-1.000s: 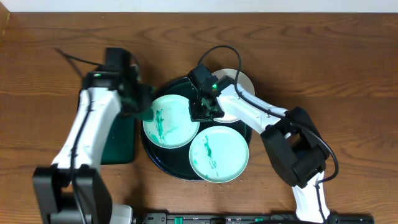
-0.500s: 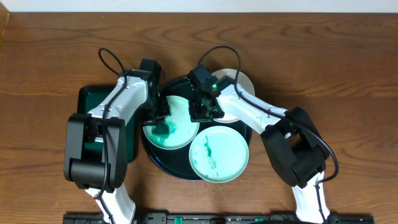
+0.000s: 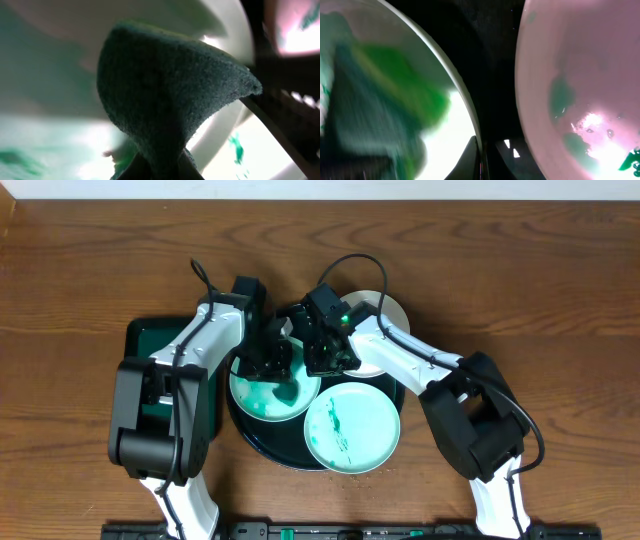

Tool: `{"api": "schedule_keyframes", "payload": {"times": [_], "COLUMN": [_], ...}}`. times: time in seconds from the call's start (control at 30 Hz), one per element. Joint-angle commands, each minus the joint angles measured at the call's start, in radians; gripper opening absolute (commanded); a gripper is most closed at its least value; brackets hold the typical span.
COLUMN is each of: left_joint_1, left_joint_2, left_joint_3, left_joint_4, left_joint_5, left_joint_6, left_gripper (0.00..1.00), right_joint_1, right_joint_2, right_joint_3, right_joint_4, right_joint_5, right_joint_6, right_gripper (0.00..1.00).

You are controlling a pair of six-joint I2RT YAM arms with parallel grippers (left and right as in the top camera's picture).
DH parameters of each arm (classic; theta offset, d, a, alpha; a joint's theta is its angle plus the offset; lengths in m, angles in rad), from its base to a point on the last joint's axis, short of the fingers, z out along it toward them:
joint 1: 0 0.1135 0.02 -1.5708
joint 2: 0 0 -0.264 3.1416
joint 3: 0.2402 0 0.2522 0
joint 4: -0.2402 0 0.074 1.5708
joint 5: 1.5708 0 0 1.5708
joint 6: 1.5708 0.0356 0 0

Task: Clean dirty plates on tray and stack at the side
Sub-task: 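Scrub the left plate with the sponge in the left gripper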

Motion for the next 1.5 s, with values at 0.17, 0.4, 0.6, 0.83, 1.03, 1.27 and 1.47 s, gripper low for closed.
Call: {"api": "schedule_keyframes", "payload": {"times": [0.17,0.4,0.6,0.83,1.03,1.27,1.47], "left_joint_1": [0.013,0.003,-0.029,-0.047,-0.038,-0.039,-0.056], "left_joint_2": [0.013,0.013,0.013,0.013,0.013,0.013,0.013], "left_joint_3": [0.002,0.002,0.002,0.002,0.002,0.002,0.002], "left_joint_4": [-0.013,-0.091,-0.140,-0.008,0.106,0.015,-0.138], "left_joint_5": [-0.718,-0.679,-0.166,-0.040,-0.500,-0.756,-0.459], "left_joint_6": [-0.419,-0.433,-0.084,0.028,-0.203,-0.423,-0.336], "left_gripper": [0.07,0.07,0.07,0.07,0.07,0.07,0.07], "right_joint_1": [-0.006,-0.006,-0.006,-0.006,-0.006,-0.006,-0.006], "right_joint_2": [0.027,0.027,0.027,0.027,0.027,0.027,0.027], "right_joint_3": [0.012,0.012,0.012,0.012,0.012,0.012,0.012], "right_joint_4": [-0.001,0.000,0.000,-0.002,-0.003,0.002,0.003], "right_joint_5": [-0.001,0.002,0.002,0.002,0.002,0.010,0.010], "right_joint_6": [-0.013,-0.013,-0.013,-0.013,-0.013,-0.013,-0.013], "right_gripper": [0.01,0.01,0.01,0.01,0.01,0.01,0.01]}}
